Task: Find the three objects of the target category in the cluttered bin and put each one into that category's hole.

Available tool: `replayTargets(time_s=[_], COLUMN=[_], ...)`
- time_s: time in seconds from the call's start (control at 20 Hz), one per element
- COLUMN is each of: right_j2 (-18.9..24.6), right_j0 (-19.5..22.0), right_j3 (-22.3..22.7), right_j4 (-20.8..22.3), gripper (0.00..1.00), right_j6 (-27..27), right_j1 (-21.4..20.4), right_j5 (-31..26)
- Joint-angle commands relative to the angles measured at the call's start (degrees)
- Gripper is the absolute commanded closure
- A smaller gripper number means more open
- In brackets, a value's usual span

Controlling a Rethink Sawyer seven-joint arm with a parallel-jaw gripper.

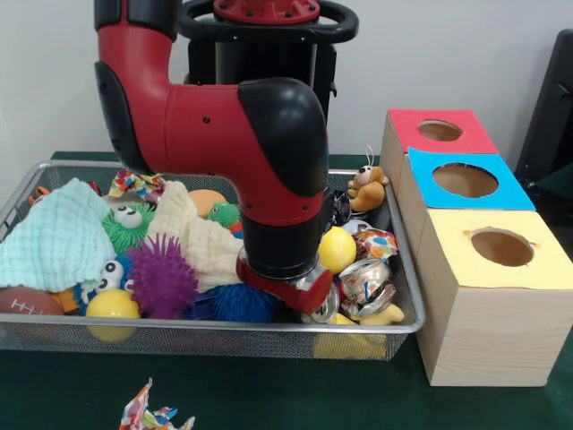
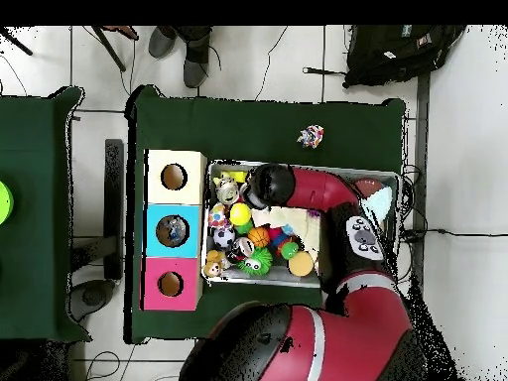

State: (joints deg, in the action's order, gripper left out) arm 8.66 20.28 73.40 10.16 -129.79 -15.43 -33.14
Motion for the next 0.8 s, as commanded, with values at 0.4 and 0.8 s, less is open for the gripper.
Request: replayTargets(time_s=[0.4,0.8], right_j2=[0.8,-1.1], right_j0=[-0.9,1.0], right_j3=[15.4,12.3], right_j4=[-1.9,0.3], gripper=[1.0,1.0], right_j6=[-1.9,2.5], right_j1=[-12.0,-16.6], right_j5=[-5.9,-10.6])
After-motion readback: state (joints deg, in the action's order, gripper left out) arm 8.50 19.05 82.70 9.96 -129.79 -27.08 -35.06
